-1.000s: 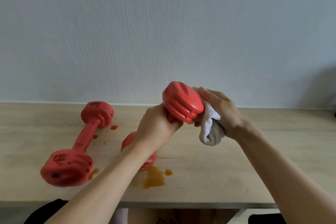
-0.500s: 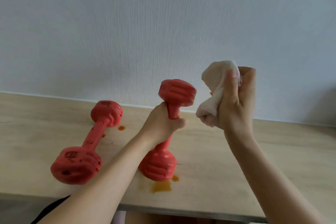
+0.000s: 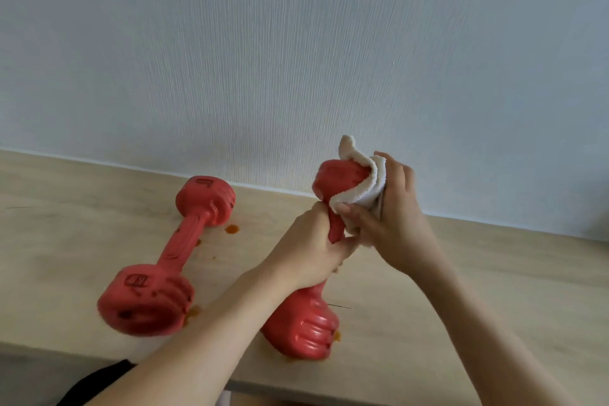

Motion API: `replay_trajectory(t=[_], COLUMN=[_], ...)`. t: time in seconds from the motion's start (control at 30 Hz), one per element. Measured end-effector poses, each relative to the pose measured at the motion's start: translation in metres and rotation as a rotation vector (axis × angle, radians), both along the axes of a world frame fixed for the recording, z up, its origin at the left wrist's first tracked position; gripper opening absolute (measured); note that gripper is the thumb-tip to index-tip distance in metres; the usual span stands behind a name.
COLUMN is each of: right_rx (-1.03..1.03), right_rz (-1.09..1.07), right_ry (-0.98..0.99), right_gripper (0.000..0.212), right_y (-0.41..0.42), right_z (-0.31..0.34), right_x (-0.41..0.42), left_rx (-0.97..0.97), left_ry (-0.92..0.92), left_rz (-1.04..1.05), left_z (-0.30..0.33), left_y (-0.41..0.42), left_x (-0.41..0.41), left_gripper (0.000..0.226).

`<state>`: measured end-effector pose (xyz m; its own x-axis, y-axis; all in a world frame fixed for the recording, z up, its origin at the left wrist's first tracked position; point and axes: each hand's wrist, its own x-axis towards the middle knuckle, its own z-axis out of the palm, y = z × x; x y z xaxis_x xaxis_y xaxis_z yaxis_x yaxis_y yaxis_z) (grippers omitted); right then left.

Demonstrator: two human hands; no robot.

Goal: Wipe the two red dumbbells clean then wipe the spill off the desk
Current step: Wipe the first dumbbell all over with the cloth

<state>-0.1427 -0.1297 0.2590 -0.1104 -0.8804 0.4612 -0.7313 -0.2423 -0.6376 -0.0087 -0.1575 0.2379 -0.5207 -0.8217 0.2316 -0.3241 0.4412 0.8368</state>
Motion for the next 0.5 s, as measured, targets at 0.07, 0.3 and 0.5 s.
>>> replay_trajectory(t=[0.07, 0.3, 0.5], right_rx=[-0.110, -0.213, -0.338], right_rz=[-0.124, -0.232, 0.144], right_ry=[0.033, 0.039, 0.026], right_gripper=[0.083, 0.087, 0.077], right_y=[-0.007, -0.024, -0.030], right_z=[-0.002, 0.001, -0.016], right_x=[0.017, 0.036, -0.008], left_rx=[-0.036, -0.054, 0.101], left_ry=[0.027, 0.131, 0.125], left_rz=[0.058, 0.078, 0.044], left_z=[0.002, 0.003, -0.005], left_y=[0.000, -0.001, -0.007], left_x=[-0.004, -0.009, -0.005], left_gripper=[0.011, 0.024, 0.022])
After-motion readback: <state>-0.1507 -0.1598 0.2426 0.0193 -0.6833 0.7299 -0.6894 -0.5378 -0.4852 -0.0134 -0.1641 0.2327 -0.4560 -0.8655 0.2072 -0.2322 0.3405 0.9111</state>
